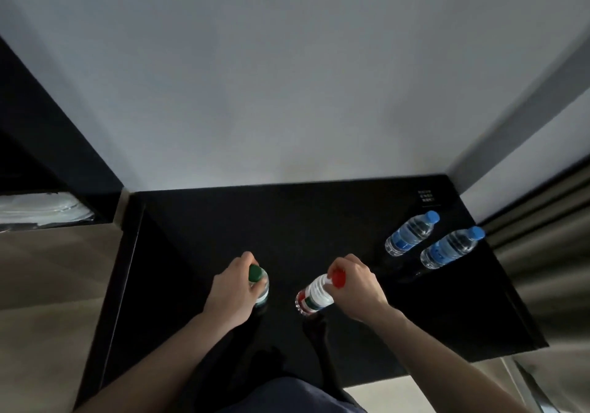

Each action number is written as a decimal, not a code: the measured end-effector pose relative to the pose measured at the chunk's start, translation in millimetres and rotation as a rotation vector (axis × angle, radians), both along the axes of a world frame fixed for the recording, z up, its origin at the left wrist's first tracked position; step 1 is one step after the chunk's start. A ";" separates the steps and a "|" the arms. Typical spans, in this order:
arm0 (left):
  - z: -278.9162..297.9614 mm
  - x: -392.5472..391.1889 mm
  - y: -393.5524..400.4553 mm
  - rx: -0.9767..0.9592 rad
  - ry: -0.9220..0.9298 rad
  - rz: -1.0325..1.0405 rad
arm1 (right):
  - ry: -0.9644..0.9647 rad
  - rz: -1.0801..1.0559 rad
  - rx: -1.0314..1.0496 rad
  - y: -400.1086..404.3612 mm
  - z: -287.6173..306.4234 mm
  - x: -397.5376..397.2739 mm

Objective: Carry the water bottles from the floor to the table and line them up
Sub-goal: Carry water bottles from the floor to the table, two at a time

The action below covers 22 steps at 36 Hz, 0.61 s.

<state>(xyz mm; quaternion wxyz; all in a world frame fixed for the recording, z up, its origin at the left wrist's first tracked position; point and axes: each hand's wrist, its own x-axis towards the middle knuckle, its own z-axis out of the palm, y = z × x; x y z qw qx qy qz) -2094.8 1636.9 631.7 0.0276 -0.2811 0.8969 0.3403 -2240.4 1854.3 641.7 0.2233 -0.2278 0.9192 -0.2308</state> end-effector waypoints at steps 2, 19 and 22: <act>-0.1 -14.2 10.6 -0.001 -0.012 0.025 | 0.015 0.021 -0.002 8.9 -0.9 -17.6; 0.1 -119.0 98.3 0.015 -0.014 0.021 | 0.063 0.121 0.101 74.5 -1.1 -129.8; 2.4 -133.4 108.1 0.015 -0.011 -0.017 | 0.068 0.126 0.134 86.2 -0.1 -137.9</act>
